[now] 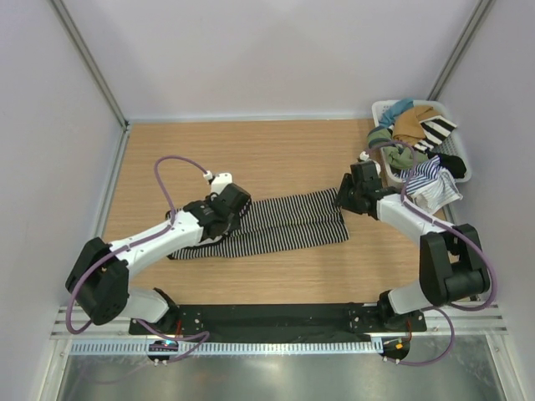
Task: Fold and stack the tank tops
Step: Fold the tank top
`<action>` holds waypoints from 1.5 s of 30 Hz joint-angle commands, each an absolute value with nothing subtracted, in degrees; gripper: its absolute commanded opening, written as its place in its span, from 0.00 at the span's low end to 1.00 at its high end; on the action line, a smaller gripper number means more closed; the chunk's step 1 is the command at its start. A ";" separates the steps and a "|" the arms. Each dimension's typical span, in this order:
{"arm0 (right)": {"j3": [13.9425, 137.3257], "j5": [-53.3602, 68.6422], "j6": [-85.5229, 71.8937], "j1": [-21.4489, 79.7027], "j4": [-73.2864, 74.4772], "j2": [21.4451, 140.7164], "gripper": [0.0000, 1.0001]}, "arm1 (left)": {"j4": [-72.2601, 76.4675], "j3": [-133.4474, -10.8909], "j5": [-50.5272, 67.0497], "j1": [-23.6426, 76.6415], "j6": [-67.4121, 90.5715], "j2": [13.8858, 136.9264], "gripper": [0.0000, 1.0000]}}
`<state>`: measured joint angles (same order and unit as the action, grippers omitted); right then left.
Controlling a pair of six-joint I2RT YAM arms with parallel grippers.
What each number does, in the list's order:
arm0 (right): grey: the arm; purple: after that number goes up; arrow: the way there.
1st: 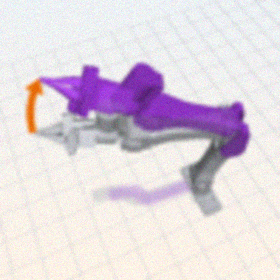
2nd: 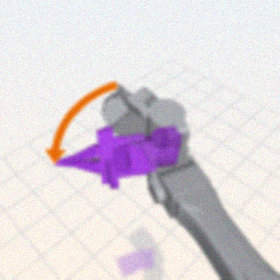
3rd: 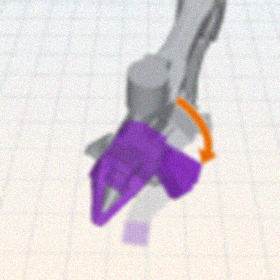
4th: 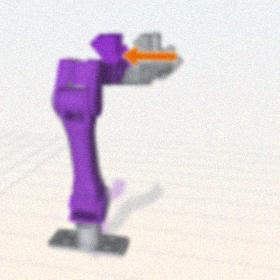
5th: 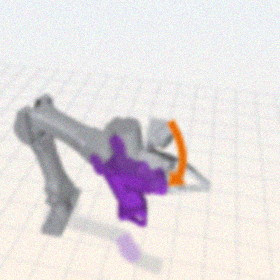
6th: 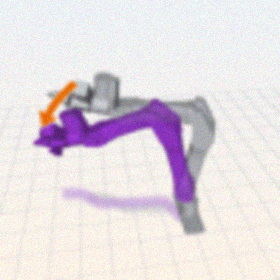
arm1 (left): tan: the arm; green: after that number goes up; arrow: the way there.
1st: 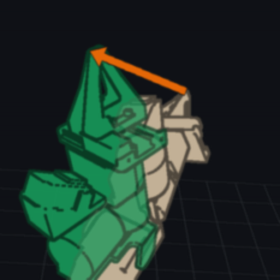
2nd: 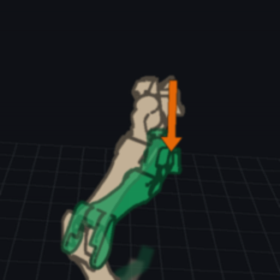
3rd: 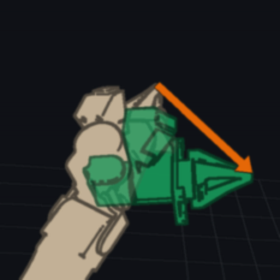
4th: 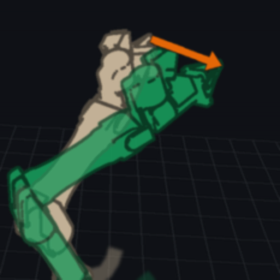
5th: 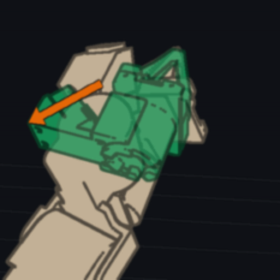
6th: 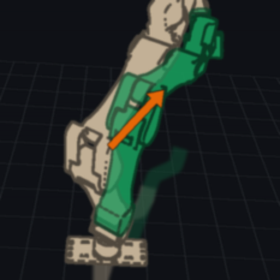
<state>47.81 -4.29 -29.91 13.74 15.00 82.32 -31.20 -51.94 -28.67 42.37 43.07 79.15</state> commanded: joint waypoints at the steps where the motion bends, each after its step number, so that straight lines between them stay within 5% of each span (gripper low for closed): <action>1: 47.55 -3.61 -29.97 14.06 12.92 84.20 0.47 | -31.55 -54.14 -28.57 41.05 43.07 79.54 0.44; 18: 47.99 -0.70 -29.00 14.33 15.03 86.40 0.25 | -29.18 -50.19 -26.28 38.67 42.54 80.42 0.38; 23: 47.81 1.49 -28.83 14.33 15.73 85.35 0.01 | -29.27 -49.57 -26.28 38.23 42.36 80.16 0.37; 27: 47.11 0.26 -28.65 14.24 16.34 83.50 0.06 | -29.09 -49.48 -25.93 38.06 42.19 79.89 0.37; 29: 46.93 -2.54 -28.30 14.33 16.17 83.41 0.39 | -29.18 -49.66 -25.84 38.06 42.10 79.98 0.37; 30: 46.85 -2.72 -28.13 14.24 15.82 84.10 0.43 | -29.18 -49.75 -25.75 38.06 42.10 79.98 0.36; 45: 47.02 -0.79 -28.21 14.15 12.30 88.33 0.31 | -28.04 -48.96 -24.87 38.06 41.31 81.03 0.33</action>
<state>46.92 -1.45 -28.56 14.04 14.50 88.44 -29.89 -49.39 -24.47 38.44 41.58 80.16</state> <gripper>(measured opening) 0.304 0.331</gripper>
